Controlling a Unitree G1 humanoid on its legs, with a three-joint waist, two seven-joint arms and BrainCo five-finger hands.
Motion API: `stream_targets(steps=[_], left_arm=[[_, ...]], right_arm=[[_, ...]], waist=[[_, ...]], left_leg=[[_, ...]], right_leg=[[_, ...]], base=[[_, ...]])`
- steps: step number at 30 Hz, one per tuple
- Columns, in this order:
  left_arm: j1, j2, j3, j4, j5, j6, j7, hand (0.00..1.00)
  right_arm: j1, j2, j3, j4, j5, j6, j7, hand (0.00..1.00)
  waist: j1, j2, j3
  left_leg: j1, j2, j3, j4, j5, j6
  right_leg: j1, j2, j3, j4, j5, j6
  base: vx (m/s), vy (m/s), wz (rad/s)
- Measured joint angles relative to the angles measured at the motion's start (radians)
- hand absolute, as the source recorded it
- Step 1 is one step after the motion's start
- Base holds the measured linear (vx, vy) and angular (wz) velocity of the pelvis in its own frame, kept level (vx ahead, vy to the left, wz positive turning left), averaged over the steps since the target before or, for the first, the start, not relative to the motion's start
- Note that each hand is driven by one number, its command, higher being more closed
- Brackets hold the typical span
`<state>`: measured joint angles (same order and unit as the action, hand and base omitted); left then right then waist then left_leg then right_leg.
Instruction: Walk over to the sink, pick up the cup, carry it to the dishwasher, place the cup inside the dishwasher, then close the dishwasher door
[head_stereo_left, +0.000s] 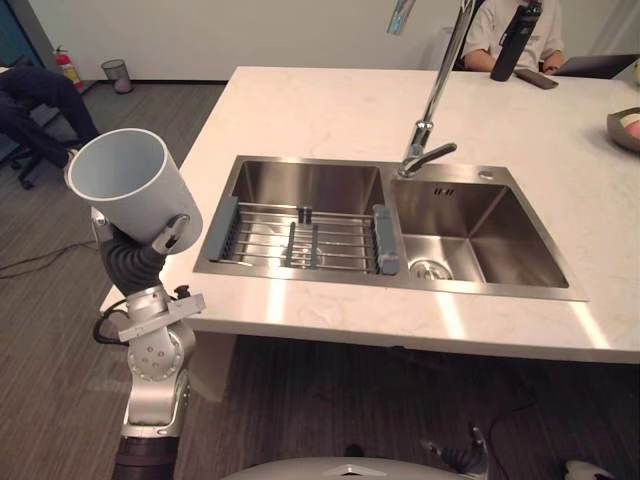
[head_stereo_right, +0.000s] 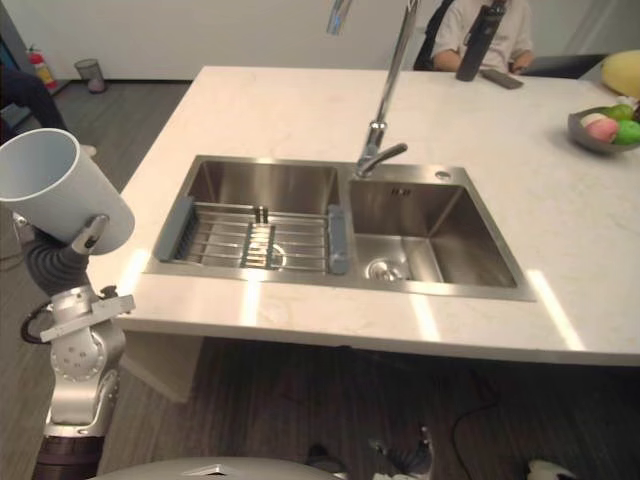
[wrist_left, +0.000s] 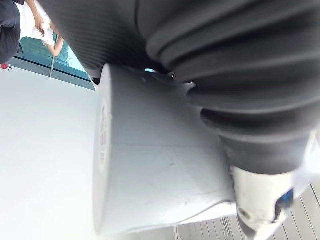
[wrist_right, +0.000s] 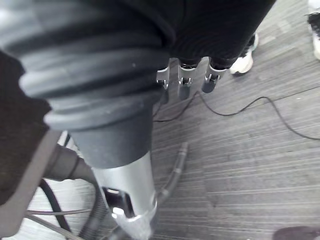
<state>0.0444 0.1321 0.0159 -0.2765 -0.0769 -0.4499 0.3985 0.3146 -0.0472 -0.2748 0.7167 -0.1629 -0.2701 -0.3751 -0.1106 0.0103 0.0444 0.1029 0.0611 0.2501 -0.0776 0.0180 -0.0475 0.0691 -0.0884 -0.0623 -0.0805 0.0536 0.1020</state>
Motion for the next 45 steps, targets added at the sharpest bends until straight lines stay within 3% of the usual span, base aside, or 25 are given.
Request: stream_targets(steps=[4,5,10,14,20,25,26,28,29,30,31,32,33,34,35,36,38,39,40,41,42,43,45], left_arm=[[0.032,-0.020,-0.001,-0.018,-0.001,-0.008,-0.020,1.00],[0.040,-0.037,0.002,-0.025,-0.019,-0.033,-0.077,1.00],[0.040,-0.053,0.005,-0.025,-0.022,-0.037,-0.077,1.00],[0.020,-0.084,-0.014,-0.024,-0.058,-0.044,-0.092,1.00],[0.017,-0.122,0.034,-0.014,-0.117,-0.045,-0.108,1.00],[0.086,-0.136,0.101,-0.027,-0.118,-0.045,-0.111,1.00],[0.118,-0.137,0.110,-0.051,-0.118,-0.044,-0.098,1.00],[0.146,-0.144,0.129,-0.087,-0.118,-0.044,-0.092,1.00],[0.170,-0.146,0.148,-0.103,-0.118,-0.044,-0.083,1.00],[0.199,-0.144,0.179,-0.106,-0.125,-0.043,-0.079,1.00],[0.205,-0.138,0.186,-0.105,-0.139,-0.043,-0.081,1.00],[0.207,-0.131,0.198,-0.108,-0.164,-0.043,-0.088,1.00],[0.209,-0.130,0.209,-0.111,-0.195,-0.045,-0.105,1.00],[0.210,-0.130,0.215,-0.110,-0.209,-0.048,-0.120,1.00],[0.213,-0.131,0.217,-0.111,-0.223,-0.057,-0.148,1.00],[0.214,-0.134,0.202,-0.116,-0.234,-0.064,-0.185,1.00],[0.212,-0.142,0.141,-0.128,-0.235,-0.065,-0.225,1.00],[0.200,-0.145,0.124,-0.125,-0.240,-0.065,-0.238,1.00],[0.195,-0.148,0.094,-0.125,-0.260,-0.074,-0.263,1.00],[0.181,-0.147,0.079,-0.125,-0.277,-0.083,-0.276,1.00],[0.168,-0.141,0.077,-0.124,-0.286,-0.092,-0.279,1.00],[0.134,-0.135,0.050,-0.102,-0.294,-0.102,-0.285,1.00],[0.128,-0.130,-0.014,-0.091,-0.294,-0.101,-0.306,1.00]], right_arm=[[0.021,0.000,0.030,-0.052,0.054,-0.074,0.010,0.00],[0.038,-0.001,0.075,-0.077,0.293,-0.119,0.288,0.00],[0.038,-0.001,0.074,-0.076,0.294,-0.120,0.293,0.00],[0.076,0.001,0.035,-0.067,0.411,-0.118,0.349,0.00],[0.091,0.001,-0.027,0.051,0.570,-0.105,0.463,0.00],[0.042,0.030,-0.020,0.086,0.569,-0.094,0.524,0.00],[0.021,0.030,-0.010,0.086,0.560,-0.094,0.539,0.00],[-0.023,0.014,-0.003,0.087,0.553,-0.099,0.546,0.00],[-0.062,-0.007,-0.003,0.100,0.549,-0.102,0.548,0.00],[-0.103,-0.026,-0.004,0.139,0.550,-0.114,0.549,0.00],[-0.115,-0.034,-0.006,0.159,0.550,-0.119,0.549,0.00],[-0.129,-0.045,-0.025,0.193,0.549,-0.120,0.549,0.00],[-0.139,-0.063,-0.051,0.215,0.555,-0.120,0.547,0.00],[-0.141,-0.074,-0.056,0.212,0.567,-0.121,0.547,0.00],[-0.133,-0.091,-0.061,0.201,0.584,-0.129,0.549,0.00],[-0.124,-0.104,-0.073,0.201,0.607,-0.147,0.551,0.00],[-0.115,-0.118,-0.102,0.200,0.610,-0.150,0.559,0.00],[-0.109,-0.121,-0.104,0.201,0.609,-0.149,0.562,0.00],[-0.091,-0.111,-0.103,0.199,0.608,-0.149,0.566,0.00],[-0.094,-0.086,-0.096,0.201,0.606,-0.147,0.569,0.00],[-0.099,-0.069,-0.089,0.198,0.606,-0.146,0.569,0.00],[-0.100,-0.052,-0.084,0.200,0.605,-0.140,0.567,0.00],[-0.107,-0.048,-0.076,0.198,0.606,-0.121,0.553,0.00]], waist=[[0.001,-0.004,-0.002],[0.002,-0.026,-0.009],[-0.002,-0.028,-0.010],[-0.028,-0.026,-0.011],[-0.021,-0.021,-0.015],[0.029,-0.017,-0.005],[0.066,-0.015,0.019],[0.098,0.003,0.053],[0.121,0.023,0.076],[0.141,0.040,0.090],[0.142,0.024,0.091],[0.153,0.014,0.097],[0.170,0.021,0.099],[0.172,0.021,0.100],[0.161,0.029,0.095],[0.151,0.044,0.085],[0.133,0.081,0.066],[0.125,0.080,0.068],[0.112,0.075,0.065],[0.111,0.077,0.063],[0.112,0.069,0.064],[0.099,0.063,0.066],[0.109,0.057,0.069]], left_leg=[[0.003,-0.001,0.004,0.000,-0.004,0.000],[0.013,-0.005,0.021,-0.001,-0.007,0.002],[0.025,-0.002,0.046,0.000,-0.016,-0.007],[0.023,0.000,0.038,0.000,-0.026,-0.014],[0.045,0.005,-0.007,0.000,-0.029,-0.017],[-0.041,0.000,-0.141,0.114,-0.052,-0.009],[-0.090,-0.011,-0.203,0.181,-0.056,-0.012],[-0.118,-0.016,-0.270,0.206,-0.054,-0.015],[-0.136,-0.016,-0.290,0.197,-0.032,-0.025],[-0.180,-0.031,-0.295,0.196,0.025,-0.087],[-0.198,-0.048,-0.291,0.150,0.088,-0.116],[-0.217,-0.032,-0.124,0.204,0.027,-0.034],[-0.248,0.016,0.080,0.434,-0.095,0.137],[-0.241,0.037,0.162,0.534,-0.141,0.165],[-0.201,0.086,0.257,0.657,-0.189,0.143],[-0.157,0.145,0.302,0.701,-0.191,0.123],[-0.132,0.199,0.348,0.661,-0.163,0.091],[-0.143,0.183,0.391,0.647,-0.164,0.106],[-0.132,0.156,0.475,0.584,-0.167,0.149],[-0.124,0.130,0.509,0.495,-0.187,0.187],[-0.123,0.114,0.518,0.451,-0.195,0.196],[-0.121,0.081,0.531,0.374,-0.199,0.192],[-0.099,0.031,0.523,0.252,-0.174,0.141]], right_leg=[[0.001,-0.002,0.004,0.000,0.000,0.000],[0.001,-0.010,0.020,0.000,0.003,0.003],[-0.003,0.002,0.055,-0.002,0.006,0.005],[-0.005,0.004,0.046,-0.002,-0.008,-0.005],[0.042,0.006,-0.004,0.002,-0.032,-0.007],[0.053,-0.013,-0.120,0.094,-0.104,-0.008],[0.056,-0.025,-0.176,0.129,-0.128,-0.013],[0.067,-0.026,-0.250,0.146,-0.141,-0.014],[0.071,-0.020,-0.305,0.164,-0.152,-0.019],[0.064,-0.017,-0.355,0.184,-0.169,-0.047],[0.066,-0.019,-0.378,0.175,-0.177,-0.054],[0.060,-0.048,-0.486,0.166,-0.167,-0.061],[0.042,-0.077,-0.565,0.208,-0.176,-0.071],[0.039,-0.096,-0.602,0.228,-0.180,-0.076],[0.041,-0.127,-0.682,0.256,-0.183,-0.079],[0.047,-0.149,-0.774,0.279,-0.184,-0.078],[0.053,-0.202,-0.916,0.371,-0.209,-0.055],[0.054,-0.228,-0.952,0.401,-0.208,-0.058],[0.073,-0.275,-1.039,0.450,-0.198,-0.076],[0.073,-0.262,-1.091,0.438,-0.231,-0.058],[0.074,-0.250,-1.119,0.401,-0.231,-0.056],[0.113,-0.237,-1.185,0.384,-0.203,-0.035],[0.150,-0.264,-1.284,0.452,-0.197,-0.052]], base=[[-0.03,-0.009,-0.02],[0.00,0.000,0.00],[-0.01,-0.002,-0.14],[-0.02,-0.022,-0.02],[0.05,-0.042,0.19],[0.01,-0.060,0.83],[-0.07,-0.059,1.33],[-0.09,-0.053,1.37],[-0.19,-0.065,1.55],[-0.22,-0.062,1.73],[-0.28,-0.018,2.13],[-0.23,0.031,2.21],[-0.21,0.040,2.13],[-0.11,0.008,1.98],[-0.13,0.023,2.12],[-0.12,0.050,2.23],[-0.07,0.128,2.33],[-0.05,0.207,2.72],[-0.08,0.260,2.47],[-0.11,0.264,2.34],[-0.16,0.257,2.28],[-0.14,0.238,2.14],[-0.10,0.200,1.68]])
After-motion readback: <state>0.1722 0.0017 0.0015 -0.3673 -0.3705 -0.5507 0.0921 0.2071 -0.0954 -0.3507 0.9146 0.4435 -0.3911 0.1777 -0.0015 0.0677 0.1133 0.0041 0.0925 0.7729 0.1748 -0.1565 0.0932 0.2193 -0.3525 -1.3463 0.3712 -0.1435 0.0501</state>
